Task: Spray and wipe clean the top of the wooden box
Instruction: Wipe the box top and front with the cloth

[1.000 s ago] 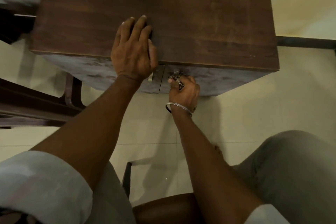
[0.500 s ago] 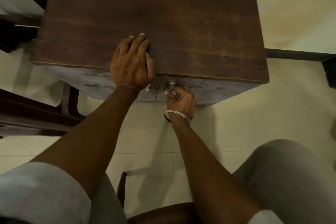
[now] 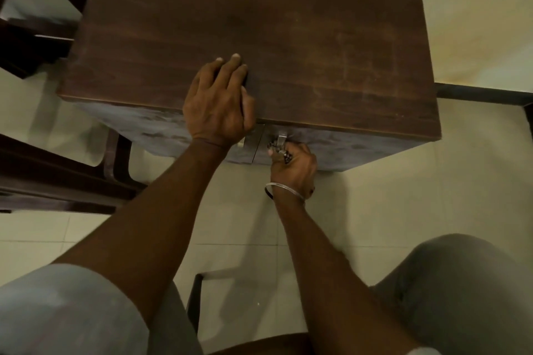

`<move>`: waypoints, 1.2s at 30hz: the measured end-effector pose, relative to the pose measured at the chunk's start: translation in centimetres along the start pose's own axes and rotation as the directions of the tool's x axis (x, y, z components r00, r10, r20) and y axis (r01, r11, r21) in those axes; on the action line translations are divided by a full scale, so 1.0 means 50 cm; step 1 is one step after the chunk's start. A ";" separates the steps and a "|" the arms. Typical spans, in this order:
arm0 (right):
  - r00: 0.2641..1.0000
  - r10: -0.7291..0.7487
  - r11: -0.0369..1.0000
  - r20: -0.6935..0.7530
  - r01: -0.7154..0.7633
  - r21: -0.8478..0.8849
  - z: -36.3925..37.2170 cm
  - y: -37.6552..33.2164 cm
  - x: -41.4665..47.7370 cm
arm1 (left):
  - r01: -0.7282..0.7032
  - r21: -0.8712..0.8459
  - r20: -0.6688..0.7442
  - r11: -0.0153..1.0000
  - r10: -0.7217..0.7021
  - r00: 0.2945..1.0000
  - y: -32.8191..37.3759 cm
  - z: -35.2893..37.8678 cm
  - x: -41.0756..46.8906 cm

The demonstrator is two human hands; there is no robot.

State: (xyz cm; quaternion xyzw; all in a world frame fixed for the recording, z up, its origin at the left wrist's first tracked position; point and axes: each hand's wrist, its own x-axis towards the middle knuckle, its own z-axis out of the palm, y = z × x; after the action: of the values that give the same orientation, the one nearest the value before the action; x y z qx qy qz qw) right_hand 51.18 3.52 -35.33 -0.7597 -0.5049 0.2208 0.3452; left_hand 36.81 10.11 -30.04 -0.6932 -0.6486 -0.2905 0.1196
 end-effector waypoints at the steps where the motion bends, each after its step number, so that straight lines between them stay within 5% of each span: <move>1: 0.999 0.030 0.999 -0.020 -0.029 0.027 0.000 -0.009 0.000 | 0.002 0.003 0.002 1.000 -0.002 1.000 -0.001 0.000 0.000; 14: 1.000 -0.030 0.993 0.011 0.031 -0.110 0.008 0.012 -0.003 | 0.011 -0.019 0.060 1.000 -0.010 0.998 -0.001 -0.007 0.000; 19: 0.969 0.242 0.954 0.043 -0.246 0.175 -0.033 -0.037 -0.027 | 0.069 -0.067 0.152 0.995 -0.058 0.987 0.007 -0.038 0.009; 27: 0.934 0.333 0.862 0.133 -0.358 0.359 -0.138 -0.065 -0.043 | 0.098 -0.197 0.179 0.975 -0.063 0.982 0.031 -0.126 0.005; 29: 0.900 0.402 0.753 0.170 -0.431 0.498 -0.171 -0.102 -0.040 | 0.126 -0.203 0.182 0.971 -0.089 0.979 0.052 -0.162 -0.006; 33: 0.823 0.412 0.278 0.391 -0.522 0.806 -0.226 -0.170 -0.013 | 0.134 -0.208 0.224 0.969 -0.087 0.971 0.077 -0.208 -0.036; 36: 0.818 0.421 0.204 0.392 -0.506 0.838 -0.275 -0.201 0.005 | 0.112 -0.215 0.267 0.970 -0.052 0.962 0.086 -0.230 -0.055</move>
State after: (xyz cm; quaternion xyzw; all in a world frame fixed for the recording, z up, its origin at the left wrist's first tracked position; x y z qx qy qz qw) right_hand 54.49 2.13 -18.70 -0.5393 -0.0546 0.5841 0.6042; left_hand 38.18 1.02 -21.46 -0.7066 -0.6495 -0.2745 -0.0590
